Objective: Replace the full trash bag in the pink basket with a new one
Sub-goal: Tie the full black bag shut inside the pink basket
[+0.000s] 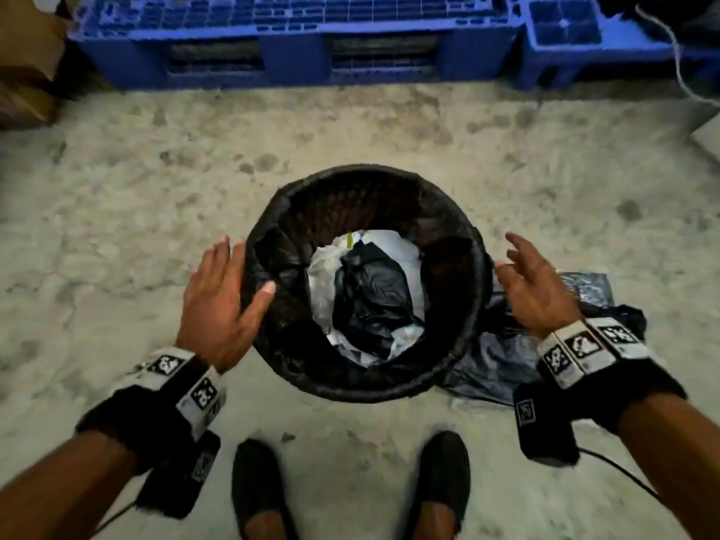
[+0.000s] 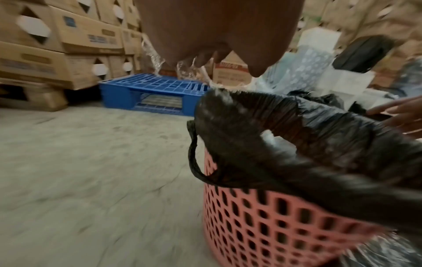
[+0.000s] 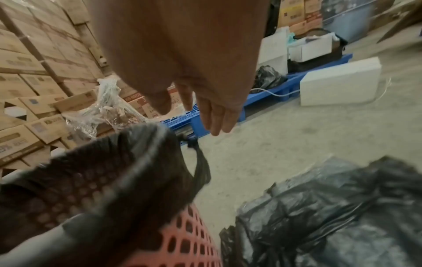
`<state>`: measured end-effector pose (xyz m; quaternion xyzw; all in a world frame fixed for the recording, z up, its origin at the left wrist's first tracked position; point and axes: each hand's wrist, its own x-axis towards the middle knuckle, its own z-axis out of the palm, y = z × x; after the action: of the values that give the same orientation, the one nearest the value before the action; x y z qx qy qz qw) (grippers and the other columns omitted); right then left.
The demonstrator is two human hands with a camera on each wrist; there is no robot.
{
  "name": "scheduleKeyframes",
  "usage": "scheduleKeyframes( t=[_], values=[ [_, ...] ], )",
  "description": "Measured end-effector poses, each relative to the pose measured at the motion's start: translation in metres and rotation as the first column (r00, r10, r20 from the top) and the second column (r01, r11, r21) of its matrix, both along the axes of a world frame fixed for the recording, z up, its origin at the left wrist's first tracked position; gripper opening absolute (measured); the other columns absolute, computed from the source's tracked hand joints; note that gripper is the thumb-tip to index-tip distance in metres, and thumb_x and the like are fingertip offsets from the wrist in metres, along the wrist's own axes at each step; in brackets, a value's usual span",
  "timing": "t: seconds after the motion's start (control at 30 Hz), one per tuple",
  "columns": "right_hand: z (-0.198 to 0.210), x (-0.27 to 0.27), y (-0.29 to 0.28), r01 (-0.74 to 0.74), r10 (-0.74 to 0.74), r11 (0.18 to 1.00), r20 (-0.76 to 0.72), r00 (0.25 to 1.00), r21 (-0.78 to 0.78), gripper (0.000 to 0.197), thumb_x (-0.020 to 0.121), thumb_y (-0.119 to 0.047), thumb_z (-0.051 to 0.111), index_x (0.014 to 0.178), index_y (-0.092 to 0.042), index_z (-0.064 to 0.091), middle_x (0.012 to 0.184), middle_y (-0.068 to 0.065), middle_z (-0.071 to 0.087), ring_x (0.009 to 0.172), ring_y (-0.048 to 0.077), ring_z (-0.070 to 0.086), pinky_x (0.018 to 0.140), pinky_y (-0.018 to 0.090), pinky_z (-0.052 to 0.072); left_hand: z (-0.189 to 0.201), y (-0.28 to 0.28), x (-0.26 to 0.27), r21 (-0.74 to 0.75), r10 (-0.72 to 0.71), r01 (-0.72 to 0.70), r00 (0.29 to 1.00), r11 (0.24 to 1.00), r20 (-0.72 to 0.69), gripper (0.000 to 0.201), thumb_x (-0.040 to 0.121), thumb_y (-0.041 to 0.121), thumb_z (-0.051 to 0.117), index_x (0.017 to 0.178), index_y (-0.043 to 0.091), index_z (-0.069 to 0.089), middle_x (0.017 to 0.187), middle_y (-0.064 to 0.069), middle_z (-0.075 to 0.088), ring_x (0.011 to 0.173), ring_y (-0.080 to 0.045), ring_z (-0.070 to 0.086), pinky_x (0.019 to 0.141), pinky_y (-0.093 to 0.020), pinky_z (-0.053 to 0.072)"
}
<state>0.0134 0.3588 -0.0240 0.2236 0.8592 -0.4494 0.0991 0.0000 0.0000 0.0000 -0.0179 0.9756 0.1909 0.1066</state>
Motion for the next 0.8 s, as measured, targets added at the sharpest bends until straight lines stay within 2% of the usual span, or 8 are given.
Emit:
scheduleKeyframes(
  t=[0.07, 0.27, 0.33, 0.43, 0.5, 0.6, 0.7, 0.8],
  values=[
    [-0.032, -0.003, 0.000, 0.005, -0.008, 0.998, -0.041, 0.999, -0.067, 0.050, 0.099, -0.006, 0.044, 0.146, -0.018, 0.033, 0.136, 0.025, 0.054, 0.118, 0.029, 0.057, 0.100, 0.036, 0.044, -0.022, -0.006, -0.010, -0.002, -0.066, 0.066, 0.997, 0.998, -0.026, 0.079, 0.082, 0.061, 0.028, 0.147, 0.018, 0.013, 0.159, -0.009, 0.009, 0.146, -0.024, 0.007, 0.119, -0.047, 0.011],
    [-0.052, -0.010, 0.021, 0.004, -0.051, 0.988, -0.306, 0.951, -0.152, 0.040, 0.093, -0.001, 0.056, 0.124, -0.027, 0.054, 0.058, -0.010, 0.073, 0.056, -0.001, 0.064, 0.059, 0.005, 0.052, -0.060, -0.026, -0.026, 0.078, -0.245, 0.252, 0.966, 0.965, -0.085, 0.080, 0.074, 0.069, 0.024, 0.145, 0.040, 0.001, 0.156, 0.017, -0.011, 0.141, 0.004, -0.016, 0.118, -0.032, -0.002],
    [-0.031, -0.012, 0.020, -0.032, -0.042, 0.983, -0.389, 0.920, -0.181, 0.028, 0.084, -0.021, 0.069, 0.107, -0.034, 0.061, 0.057, -0.008, 0.072, 0.056, 0.002, 0.065, 0.063, 0.009, 0.055, -0.061, -0.028, -0.030, 0.107, -0.251, 0.263, 0.961, 0.959, -0.113, 0.084, 0.070, 0.071, 0.026, 0.145, 0.042, 0.004, 0.155, 0.023, -0.011, 0.138, 0.011, -0.017, 0.117, -0.027, -0.002],
    [0.007, -0.016, 0.000, -0.168, 0.108, 0.983, -0.484, 0.868, -0.081, 0.058, 0.047, -0.070, 0.075, 0.096, -0.040, 0.068, 0.061, -0.008, 0.071, 0.058, 0.003, 0.066, 0.061, 0.013, 0.057, -0.065, -0.027, -0.030, 0.154, -0.248, 0.274, 0.954, 0.949, -0.170, 0.085, 0.064, 0.074, 0.029, 0.142, 0.047, 0.006, 0.149, 0.030, -0.013, 0.135, 0.016, -0.017, 0.111, -0.017, -0.004],
    [0.026, -0.025, -0.018, -0.297, 0.262, 0.955, -0.482, 0.836, 0.003, 0.060, 0.047, -0.075, 0.072, 0.094, -0.038, 0.069, 0.063, -0.003, 0.071, 0.059, 0.006, 0.063, 0.058, 0.021, 0.054, -0.068, -0.025, -0.031, 0.160, -0.251, 0.275, 0.955, 0.948, -0.158, 0.082, 0.068, 0.070, 0.034, 0.142, 0.046, 0.006, 0.149, 0.028, -0.012, 0.137, 0.011, -0.013, 0.110, -0.017, -0.003],
    [0.051, -0.045, -0.065, -0.448, 0.518, 0.855, -0.443, 0.731, 0.261, 0.012, 0.081, -0.037, 0.071, 0.090, -0.030, 0.070, 0.068, 0.010, 0.070, 0.062, 0.019, 0.057, 0.059, 0.033, 0.045, -0.070, -0.028, -0.031, 0.222, -0.247, 0.301, 0.938, 0.927, -0.242, 0.083, 0.072, 0.071, 0.036, 0.144, 0.040, 0.011, 0.155, 0.019, 0.005, 0.142, 0.001, 0.002, 0.117, -0.025, 0.007],
    [0.074, -0.062, -0.107, -0.541, 0.680, 0.726, -0.322, 0.659, 0.426, 0.027, 0.091, -0.005, 0.060, 0.081, -0.027, 0.071, 0.061, -0.010, 0.072, 0.059, 0.009, 0.056, 0.056, 0.026, 0.045, -0.059, -0.030, -0.038, 0.424, -0.114, 0.218, 0.960, 0.879, -0.258, 0.069, 0.087, 0.058, 0.036, 0.146, 0.031, 0.013, 0.155, 0.006, 0.023, 0.141, -0.007, 0.023, 0.116, -0.027, 0.017],
    [0.097, -0.061, -0.134, -0.564, 0.710, 0.690, -0.271, 0.650, 0.454, 0.027, 0.090, -0.005, 0.061, 0.079, -0.026, 0.073, 0.066, -0.002, 0.074, 0.061, 0.010, 0.059, 0.060, 0.024, 0.044, -0.052, -0.035, -0.043, 0.551, 0.072, 0.018, 0.987, 0.835, -0.141, 0.050, 0.096, 0.037, 0.033, 0.145, 0.027, 0.022, 0.149, -0.008, 0.037, 0.137, -0.020, 0.034, 0.110, -0.029, 0.024]
  ],
)
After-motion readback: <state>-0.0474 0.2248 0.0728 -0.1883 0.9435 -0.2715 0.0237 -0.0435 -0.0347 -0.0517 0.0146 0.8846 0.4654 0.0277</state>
